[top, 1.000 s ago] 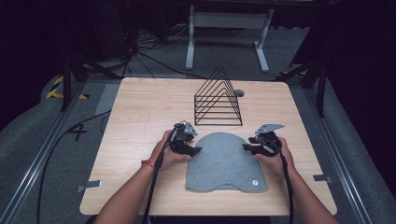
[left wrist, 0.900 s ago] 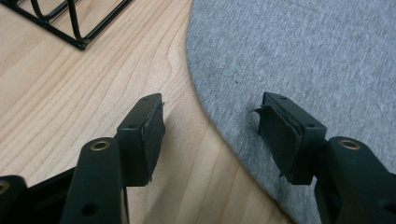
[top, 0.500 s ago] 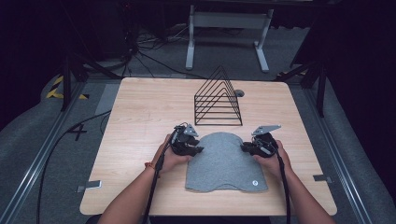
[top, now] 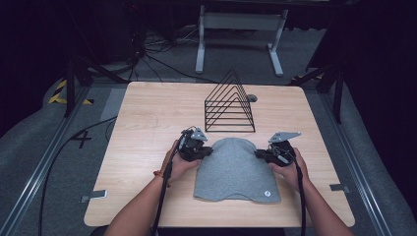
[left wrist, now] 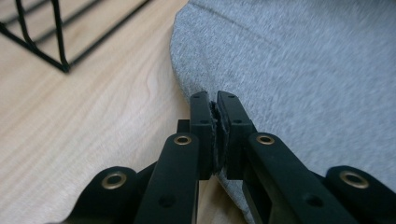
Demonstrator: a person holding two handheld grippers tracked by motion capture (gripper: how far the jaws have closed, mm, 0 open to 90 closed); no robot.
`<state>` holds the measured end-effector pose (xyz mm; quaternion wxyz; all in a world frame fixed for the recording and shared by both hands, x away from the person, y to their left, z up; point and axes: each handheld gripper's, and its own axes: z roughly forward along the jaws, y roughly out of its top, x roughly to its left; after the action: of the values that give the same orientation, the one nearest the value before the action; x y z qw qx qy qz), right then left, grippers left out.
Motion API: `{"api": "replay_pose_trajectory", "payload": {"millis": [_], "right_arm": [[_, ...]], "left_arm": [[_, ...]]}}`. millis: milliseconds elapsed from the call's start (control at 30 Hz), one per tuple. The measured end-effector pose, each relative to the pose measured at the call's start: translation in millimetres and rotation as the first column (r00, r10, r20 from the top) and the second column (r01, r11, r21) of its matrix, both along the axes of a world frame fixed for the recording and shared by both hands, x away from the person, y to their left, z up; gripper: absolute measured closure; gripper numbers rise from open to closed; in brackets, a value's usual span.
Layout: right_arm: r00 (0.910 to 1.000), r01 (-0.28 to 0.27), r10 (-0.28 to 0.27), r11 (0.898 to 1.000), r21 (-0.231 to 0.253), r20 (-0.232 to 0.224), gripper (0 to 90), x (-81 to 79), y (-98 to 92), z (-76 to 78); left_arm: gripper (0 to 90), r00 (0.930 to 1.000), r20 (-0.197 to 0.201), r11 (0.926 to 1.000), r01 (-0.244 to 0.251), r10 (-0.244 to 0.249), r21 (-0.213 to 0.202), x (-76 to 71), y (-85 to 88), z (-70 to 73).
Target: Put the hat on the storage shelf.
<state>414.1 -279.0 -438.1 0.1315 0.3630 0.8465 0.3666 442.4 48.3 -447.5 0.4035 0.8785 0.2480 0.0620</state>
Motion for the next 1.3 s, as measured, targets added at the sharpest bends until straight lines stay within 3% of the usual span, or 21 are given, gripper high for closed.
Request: {"api": "replay_pose_trajectory", "payload": {"millis": [100,267,367,400,567,600,667,700,833,1000,1033,1100,1300], "right_arm": [[0.9988,-0.011,0.010,1.000,0.021,0.047,86.0,-8.3,-2.6,14.2],[0.9922,-0.027,0.022,0.999,0.037,0.123,86.0,-18.9,-5.7,39.7],[0.9878,-0.031,0.022,0.998,0.059,0.154,86.1,-22.0,-8.4,52.0],[0.9850,-0.031,0.018,0.997,0.072,0.172,86.1,-23.6,-9.9,60.2],[0.9741,-0.038,0.018,0.996,0.083,0.225,86.1,-26.2,-10.7,84.0],[0.9722,-0.038,0.017,0.996,0.086,0.234,86.1,-26.0,-10.8,89.2],[0.9667,-0.041,0.017,0.995,0.087,0.255,86.1,-25.3,-11.2,100.4],[0.9645,-0.043,0.019,0.995,0.086,0.263,86.1,-25.3,-11.2,104.7],[0.9515,-0.046,0.015,0.995,0.092,0.307,86.1,-24.4,-11.8,128.3],[0.9404,-0.039,0.005,0.995,0.095,0.340,86.1,-19.5,-14.2,149.9],[0.9366,-0.029,-0.006,0.995,0.097,0.350,86.1,-15.2,-16.1,160.2],[0.9337,-0.025,-0.012,0.995,0.098,0.358,86.1,-11.1,-17.2,168.0],[0.9233,-0.014,-0.022,0.996,0.090,0.384,86.1,1.7,-15.8,189.9]], "left_arm": [[86.9,0.9999,0.009,0.9996,-0.006,0.006,-0.029,-4.0,0.8,7.8],[86.9,0.9965,0.082,0.9970,0.022,-0.015,-0.075,-10.6,1.7,35.8],[86.9,0.9937,0.109,0.9965,0.035,-0.026,-0.076,-13.7,-0.1,47.0],[86.9,0.9897,0.139,0.9964,0.046,-0.036,-0.071,-15.9,-2.8,58.1],[86.9,0.9784,0.199,0.9940,0.075,-0.058,-0.079,-19.7,-8.3,90.4],[86.9,0.9727,0.223,0.9943,0.082,-0.065,-0.068,-19.8,-9.3,96.1],[86.9,0.9705,0.230,0.9926,0.092,-0.071,-0.080,-20.6,-11.5,109.8],[86.9,0.9635,0.256,0.9924,0.099,-0.078,-0.072,-20.1,-12.9,118.5],[86.9,0.9511,0.298,0.9923,0.106,-0.083,-0.064,-17.2,-17.0,140.1],[87.0,0.9472,0.313,0.9929,0.097,-0.071,-0.068,-8.4,-16.3,159.5],[86.9,0.9432,0.326,0.9932,0.091,-0.063,-0.072,-5.1,-15.8,167.1],[86.9,0.9439,0.326,0.9930,0.086,-0.055,-0.081,-4.0,-15.9,170.7],[86.9,0.9334,0.357,0.9949,0.065,-0.034,-0.076,9.8,-14.0,196.6]]}}
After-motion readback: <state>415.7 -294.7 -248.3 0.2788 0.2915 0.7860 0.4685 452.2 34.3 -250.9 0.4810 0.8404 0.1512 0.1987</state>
